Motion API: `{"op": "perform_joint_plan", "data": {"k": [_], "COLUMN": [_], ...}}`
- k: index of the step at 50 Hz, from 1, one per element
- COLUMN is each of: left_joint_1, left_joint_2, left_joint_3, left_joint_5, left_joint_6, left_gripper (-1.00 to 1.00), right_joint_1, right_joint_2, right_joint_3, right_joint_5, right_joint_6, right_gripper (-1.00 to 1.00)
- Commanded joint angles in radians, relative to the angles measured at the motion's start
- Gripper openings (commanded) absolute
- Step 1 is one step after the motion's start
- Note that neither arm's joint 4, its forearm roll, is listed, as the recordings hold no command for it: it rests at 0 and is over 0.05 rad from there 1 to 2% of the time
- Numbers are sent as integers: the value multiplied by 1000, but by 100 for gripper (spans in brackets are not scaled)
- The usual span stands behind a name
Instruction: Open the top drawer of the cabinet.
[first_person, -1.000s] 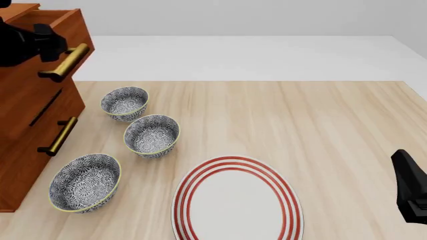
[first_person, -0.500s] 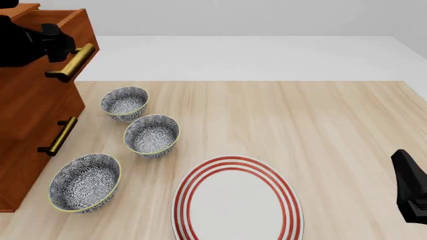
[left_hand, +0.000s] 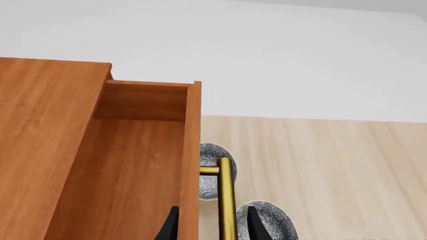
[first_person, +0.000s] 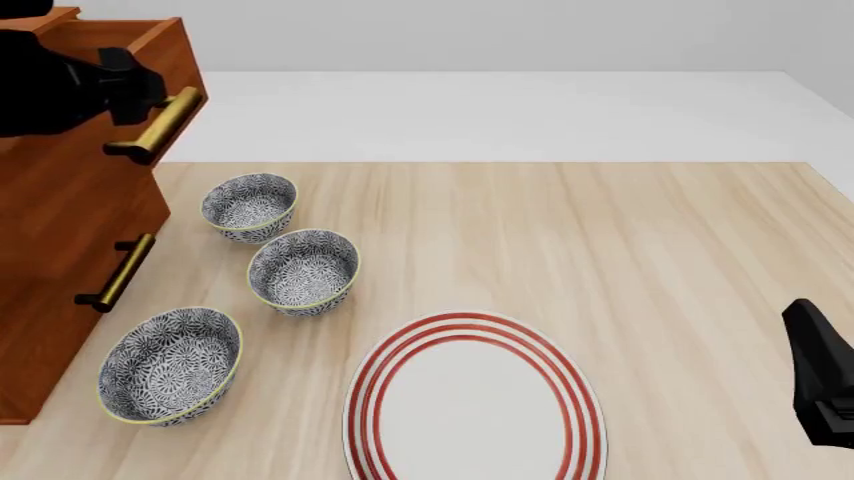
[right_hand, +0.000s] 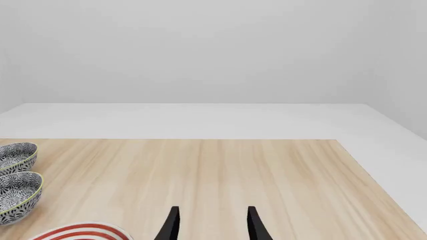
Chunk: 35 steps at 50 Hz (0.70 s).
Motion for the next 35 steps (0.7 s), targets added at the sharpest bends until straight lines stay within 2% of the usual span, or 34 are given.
{"op": "perform_joint_plan", "data": {"k": [1,35], "left_joint_1": [-21,-108], "left_joint_2": [35,55], "left_joint_3": [64,57], "left_joint_5": [25,20], "left_joint_6": [12,-4], "left_gripper": [100,100], "right_joint_1": [0,0], "right_joint_2": [0,0], "right_joint_3": [0,0], "right_joint_5": [0,0], "right_joint_6": [0,0], "right_gripper": [100,100]}}
